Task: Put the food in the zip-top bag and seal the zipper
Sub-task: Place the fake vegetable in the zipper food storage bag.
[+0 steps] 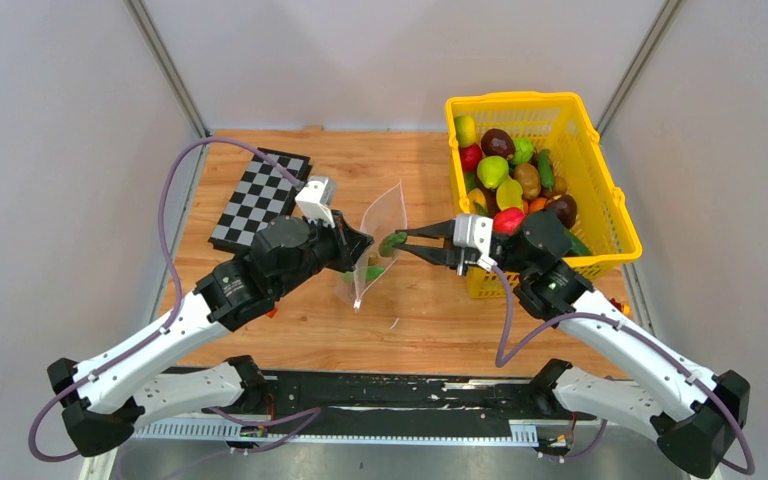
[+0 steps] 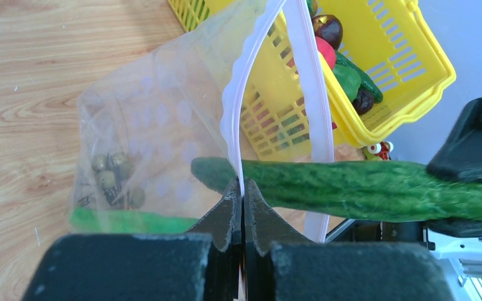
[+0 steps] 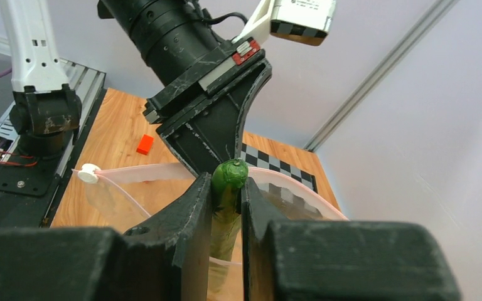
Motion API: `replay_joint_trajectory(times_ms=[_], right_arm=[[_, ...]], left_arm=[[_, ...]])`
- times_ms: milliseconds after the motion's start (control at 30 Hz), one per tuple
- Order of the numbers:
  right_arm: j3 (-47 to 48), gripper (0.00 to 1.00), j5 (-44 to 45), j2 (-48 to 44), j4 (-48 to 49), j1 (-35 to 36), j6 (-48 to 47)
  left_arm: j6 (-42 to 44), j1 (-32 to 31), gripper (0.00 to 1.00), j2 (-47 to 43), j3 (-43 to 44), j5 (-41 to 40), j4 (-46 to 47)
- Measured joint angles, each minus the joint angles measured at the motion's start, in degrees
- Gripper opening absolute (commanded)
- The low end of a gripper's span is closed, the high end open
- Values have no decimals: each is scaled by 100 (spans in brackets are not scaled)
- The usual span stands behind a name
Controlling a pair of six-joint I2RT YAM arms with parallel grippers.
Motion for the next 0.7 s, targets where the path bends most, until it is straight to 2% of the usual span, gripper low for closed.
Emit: replay_joint_trajectory(times_ms=[100, 200, 233, 300, 367, 467, 700], right_arm=[[-7, 12, -138, 131, -11, 4, -133], [26, 30, -109, 284, -278, 44, -393], [35, 32, -72, 323, -398, 57, -487], [42, 46, 24, 350, -658, 81, -651], [52, 53, 35, 343, -857, 85, -772], [96, 56, -79, 293, -1119, 85, -927], [234, 55, -415, 166, -1388, 87, -964]], left_arm=[[-4, 0, 0, -46, -2, -22, -2], [-15, 0, 0, -66, -2, -44, -2], [-17, 0, 0, -70, -2, -46, -2], [-20, 0, 0, -76, -2, -48, -2], [-20, 0, 0, -92, -13, -63, 0], [-20, 0, 0, -107, -35, -111, -4], [-22, 0, 0, -109, -37, -199, -7]])
